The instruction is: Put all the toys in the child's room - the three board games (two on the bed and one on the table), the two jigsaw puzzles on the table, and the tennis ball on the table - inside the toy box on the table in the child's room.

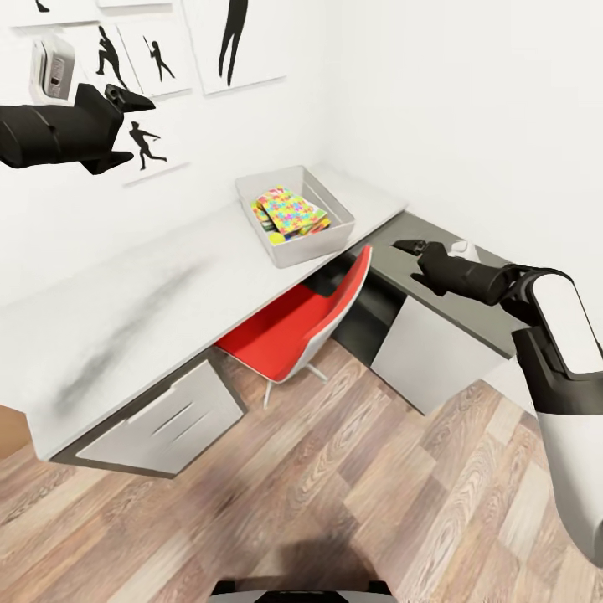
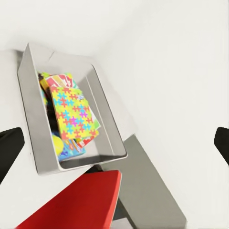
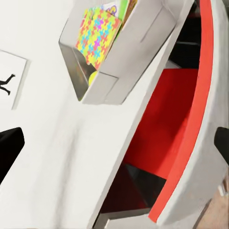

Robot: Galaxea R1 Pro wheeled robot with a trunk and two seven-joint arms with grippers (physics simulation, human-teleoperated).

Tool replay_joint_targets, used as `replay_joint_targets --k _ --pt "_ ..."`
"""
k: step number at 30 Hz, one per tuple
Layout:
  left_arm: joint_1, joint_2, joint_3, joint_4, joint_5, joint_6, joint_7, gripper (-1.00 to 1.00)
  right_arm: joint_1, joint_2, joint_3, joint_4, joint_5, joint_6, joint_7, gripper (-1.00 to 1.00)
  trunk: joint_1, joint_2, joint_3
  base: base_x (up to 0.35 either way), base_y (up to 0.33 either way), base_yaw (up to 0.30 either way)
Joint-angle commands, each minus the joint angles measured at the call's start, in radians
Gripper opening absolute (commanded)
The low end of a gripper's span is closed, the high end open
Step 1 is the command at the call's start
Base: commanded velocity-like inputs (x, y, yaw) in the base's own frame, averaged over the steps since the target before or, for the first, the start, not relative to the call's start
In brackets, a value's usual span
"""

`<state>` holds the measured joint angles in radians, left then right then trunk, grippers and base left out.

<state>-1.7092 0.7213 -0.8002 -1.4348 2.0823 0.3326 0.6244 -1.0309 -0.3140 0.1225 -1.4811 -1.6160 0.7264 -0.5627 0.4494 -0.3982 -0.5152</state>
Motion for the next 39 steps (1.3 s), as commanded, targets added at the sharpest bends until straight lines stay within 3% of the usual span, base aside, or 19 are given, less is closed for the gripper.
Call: replay_joint_targets --k 1,20,31,39 --pt "-0.002 0.001 -0.002 -0.001 0.005 -0.001 0.004 1.00 -0.001 0.000 0.001 -0.001 -0.010 -0.001 -0.011 1.00 0.001 -0.002 -0.002 -0.004 0.002 -0.281" --pt "-0.002 0.001 -0.006 -0.016 0.005 0.000 0.006 1.00 -0.001 -0.001 -0.006 -0.001 -0.009 -0.002 -0.018 1.00 0.001 -0.002 0.017 -0.043 0.001 -0.220" --pt "-0.002 -0.002 -0.076 -0.013 0.000 0.000 0.009 1.00 -0.001 -0.003 -0.007 -0.001 -0.007 -0.001 -0.020 1.00 0.001 -0.002 0.033 -0.009 0.000 -0.162" --pt "-0.002 -0.004 -0.110 0.075 -0.010 0.000 0.007 1.00 -0.001 -0.006 -0.006 -0.001 -0.007 0.000 -0.021 1.00 0.001 -0.002 0.044 -0.001 0.000 -0.153"
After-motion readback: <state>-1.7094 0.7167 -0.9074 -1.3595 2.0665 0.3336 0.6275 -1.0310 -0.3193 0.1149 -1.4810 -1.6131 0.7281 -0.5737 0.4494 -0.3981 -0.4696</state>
